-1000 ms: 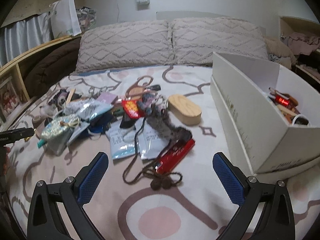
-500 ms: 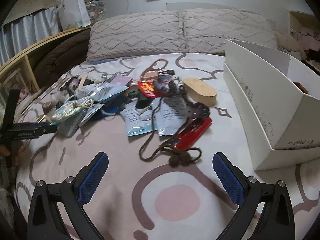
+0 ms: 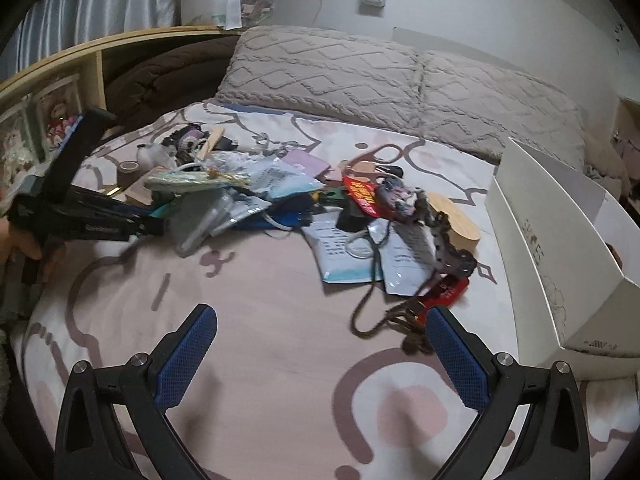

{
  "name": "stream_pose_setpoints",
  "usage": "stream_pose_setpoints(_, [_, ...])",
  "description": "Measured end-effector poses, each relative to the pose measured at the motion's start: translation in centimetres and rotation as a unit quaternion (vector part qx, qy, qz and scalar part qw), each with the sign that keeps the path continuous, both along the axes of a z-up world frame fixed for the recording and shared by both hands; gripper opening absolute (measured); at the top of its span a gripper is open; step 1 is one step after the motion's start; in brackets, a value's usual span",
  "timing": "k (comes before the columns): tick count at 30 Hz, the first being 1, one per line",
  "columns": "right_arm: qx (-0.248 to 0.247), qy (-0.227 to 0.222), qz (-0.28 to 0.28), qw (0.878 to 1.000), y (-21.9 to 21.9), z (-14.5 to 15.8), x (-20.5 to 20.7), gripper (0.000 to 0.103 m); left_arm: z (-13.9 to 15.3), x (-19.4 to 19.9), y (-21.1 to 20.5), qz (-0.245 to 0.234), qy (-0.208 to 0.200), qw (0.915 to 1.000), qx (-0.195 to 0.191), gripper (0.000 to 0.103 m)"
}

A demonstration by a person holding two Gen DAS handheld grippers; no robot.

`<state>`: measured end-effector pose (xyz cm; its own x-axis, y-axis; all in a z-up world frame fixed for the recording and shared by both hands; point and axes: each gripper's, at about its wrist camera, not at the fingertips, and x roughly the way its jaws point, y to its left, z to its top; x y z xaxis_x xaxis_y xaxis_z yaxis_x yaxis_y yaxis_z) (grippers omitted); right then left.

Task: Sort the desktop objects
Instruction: 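Lower the left tool onto the teal lighter and close on it, then close the right tool on the clear plastic case while the left tool holds the lighter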

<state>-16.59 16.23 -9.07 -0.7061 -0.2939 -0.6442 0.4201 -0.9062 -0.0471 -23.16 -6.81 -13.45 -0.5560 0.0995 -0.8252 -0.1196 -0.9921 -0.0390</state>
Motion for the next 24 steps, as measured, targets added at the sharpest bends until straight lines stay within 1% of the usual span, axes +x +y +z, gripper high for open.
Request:
stream_pose_setpoints(2, [-0.040, -0.023, 0.006, 0.999, 0.0, 0.3, -0.1, 0.103, 0.0, 0.0, 0.6, -0.016, 0.002, 0.9999, 0.002, 0.022])
stream_pose_setpoints(3, [-0.076, -0.043, 0.014, 0.996, 0.1, 0.5, -0.3, 0.103, 0.0, 0.0, 1.0, -0.024, 0.003, 0.9997, 0.000, 0.022])
stream_pose_setpoints(4, [-0.096, -0.055, 0.017, 0.994, 0.0, 0.7, -0.5, 0.103, 0.1, 0.2, 1.3, -0.030, 0.005, 0.9995, -0.003, 0.022])
stream_pose_setpoints(5, [-0.104, -0.059, 0.018, 0.993, -0.2, 0.7, -0.6, 0.103, 0.1, 0.2, 1.6, -0.036, 0.006, 0.9993, -0.006, 0.022])
stream_pose_setpoints(9, [-0.100, -0.059, 0.017, 0.993, -1.4, 0.5, -0.9, 0.103, 0.3, 0.6, 2.4, -0.058, 0.011, 0.9983, -0.002, 0.022])
stream_pose_setpoints(12, [-0.109, -0.075, 0.019, 0.991, -1.8, 0.0, -1.2, 0.103, 0.5, 0.6, 2.8, -0.070, 0.013, 0.9975, 0.004, 0.022])
stream_pose_setpoints(16, [-0.109, -0.088, 0.019, 0.990, -2.1, -0.9, -1.7, 0.103, 0.8, 1.0, 3.6, -0.082, 0.020, 0.9964, 0.001, 0.022])
stream_pose_setpoints(20, [-0.114, -0.101, 0.018, 0.988, -2.1, -1.8, -1.9, 0.103, 0.9, 1.3, 4.4, -0.105, 0.017, 0.9943, 0.015, 0.022])
stream_pose_setpoints(22, [-0.114, -0.106, 0.014, 0.988, -2.0, -2.2, -2.0, 0.103, 0.9, 1.3, 4.5, -0.102, 0.018, 0.9945, 0.009, 0.022])
stream_pose_setpoints(24, [-0.118, -0.108, 0.011, 0.987, -1.8, -2.3, -2.1, 0.103, 0.9, 1.0, 4.0, -0.085, 0.018, 0.9962, 0.008, 0.022])
